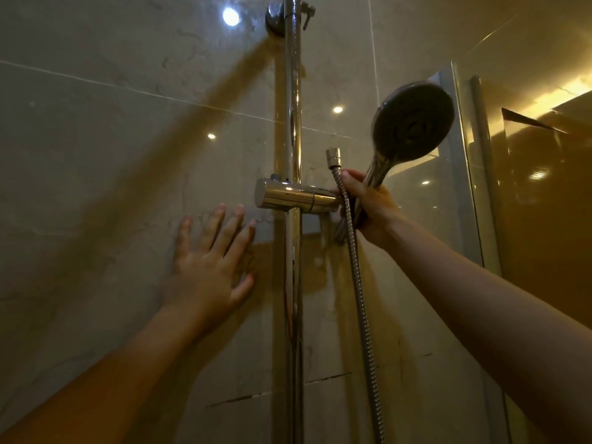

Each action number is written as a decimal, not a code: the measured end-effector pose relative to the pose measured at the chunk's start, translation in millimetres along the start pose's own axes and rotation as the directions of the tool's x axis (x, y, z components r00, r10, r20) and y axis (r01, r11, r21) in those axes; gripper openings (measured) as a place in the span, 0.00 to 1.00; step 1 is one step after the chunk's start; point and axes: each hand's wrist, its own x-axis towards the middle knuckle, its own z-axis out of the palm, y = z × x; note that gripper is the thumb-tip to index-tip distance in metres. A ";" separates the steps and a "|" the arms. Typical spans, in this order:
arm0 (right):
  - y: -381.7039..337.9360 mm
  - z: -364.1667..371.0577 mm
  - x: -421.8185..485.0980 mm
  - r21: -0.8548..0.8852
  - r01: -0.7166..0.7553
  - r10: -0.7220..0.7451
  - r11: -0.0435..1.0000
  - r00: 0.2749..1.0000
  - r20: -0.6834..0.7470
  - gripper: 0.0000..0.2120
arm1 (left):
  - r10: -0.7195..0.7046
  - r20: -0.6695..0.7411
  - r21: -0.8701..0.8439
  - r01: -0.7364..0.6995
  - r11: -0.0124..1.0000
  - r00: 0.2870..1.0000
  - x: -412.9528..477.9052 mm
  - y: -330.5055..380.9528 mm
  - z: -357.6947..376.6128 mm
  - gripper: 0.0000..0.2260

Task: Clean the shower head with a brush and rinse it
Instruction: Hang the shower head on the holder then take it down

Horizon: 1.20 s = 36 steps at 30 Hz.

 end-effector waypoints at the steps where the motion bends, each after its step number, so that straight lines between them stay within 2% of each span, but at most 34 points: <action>1: -0.7 -2.3 -4.2 -0.016 -0.003 0.002 1.000 1.000 -0.025 0.11 | 0.001 -0.005 -0.005 -0.001 1.000 1.000 0.3 -0.3 0.4 0.33; 4: 2.5 -16.8 -23.6 -0.029 -0.044 0.040 0.999 0.993 -0.110 0.10 | -0.002 -0.003 -0.038 0.002 0.999 1.000 1.9 0.0 -0.6 0.33; 8: 17.0 -35.2 -69.1 0.086 -0.197 0.210 0.977 0.962 -0.177 0.13 | -0.016 -0.002 -0.118 0.015 0.993 1.000 0.8 1.5 -4.2 0.32; 11: 27.2 -43.0 -111.5 0.088 -0.293 0.305 0.952 0.930 -0.205 0.16 | -0.033 -0.021 -0.253 0.027 0.967 0.999 0.5 2.5 -8.2 0.29; 13: 30.7 -45.8 -139.5 0.069 -0.346 0.353 0.936 0.909 -0.220 0.17 | -0.132 -0.056 -0.431 0.095 0.897 0.990 0.3 6.4 -13.5 0.27; 14: 31.0 -47.6 -153.2 0.060 -0.372 0.375 0.926 0.899 -0.226 0.17 | -0.250 -0.062 -0.571 0.171 0.803 0.966 -1.9 12.7 -20.7 0.26; 15: 30.7 -49.2 -166.5 0.054 -0.394 0.395 0.918 0.890 -0.226 0.17 | -0.379 -0.062 -0.721 0.221 0.657 0.923 -6.4 22.5 -30.9 0.24; 16: 29.7 -50.7 -179.4 0.053 -0.412 0.413 0.910 0.883 -0.221 0.17 | -0.463 -0.070 -0.846 0.193 0.497 0.883 -13.8 35.9 -43.7 0.22; 17: 29.7 -52.3 -191.6 0.053 -0.427 0.428 0.903 0.878 -0.213 0.17 | -0.497 -0.074 -0.929 0.121 0.350 0.865 -24.6 53.8 -58.9 0.19; 19: 31.4 -53.5 -215.0 0.068 -0.455 0.459 0.888 0.867 -0.194 0.16 | -0.435 -0.017 -0.989 0.047 0.137 0.900 -55.0 96.9 -88.8 0.15; 20: 32.8 -53.2 -226.3 0.090 -0.469 0.478 0.879 0.859 -0.184 0.15 | -0.373 0.052 -0.994 0.082 0.065 0.926 -71.1 119.8 -100.6 0.14; 22: 39.0 -53.7 -248.0 0.141 -0.493 0.511 0.858 0.845 -0.158 0.14 | -0.258 0.275 -0.961 0.269 -0.059 0.926 -99.4 161.8 -114.3 0.16; 24: 47.2 -56.5 -271.7 0.157 -0.512 0.531 0.844 0.839 -0.121 0.16 | -0.085 0.477 -0.867 0.453 -0.207 0.875 -122.2 193.1 -117.5 0.17; 26: 56.8 -64.0 -297.0 0.127 -0.531 0.544 0.838 0.834 -0.095 0.17 | 0.097 0.575 -0.744 0.568 -0.353 0.813 -143.9 215.9 -119.2 0.16; 27: 62.4 -68.9 -309.7 0.101 -0.546 0.554 0.832 0.827 -0.093 0.17 | 0.142 0.604 -0.696 0.606 -0.386 0.784 -154.5 225.3 -120.7 0.13; 29: 76.5 -80.4 -336.6 0.073 -0.579 0.584 0.812 0.802 -0.127 0.17 | 0.164 0.646 -0.633 0.643 -0.432 0.746 -175.7 242.7 -124.8 0.09; 31: 93.3 -92.5 -365.8 0.114 -0.622 0.632 0.775 0.755 -0.175 0.19 | 0.205 0.680 -0.574 0.685 -0.449 0.704 -198.6 259.7 -128.8 0.09; 36: 133.5 -120.0 -444.0 0.282 -0.695 0.747 0.661 0.646 -0.157 0.21 | 0.302 0.793 -0.418 0.834 -0.361 0.529 -272.4 298.4 -131.1 0.13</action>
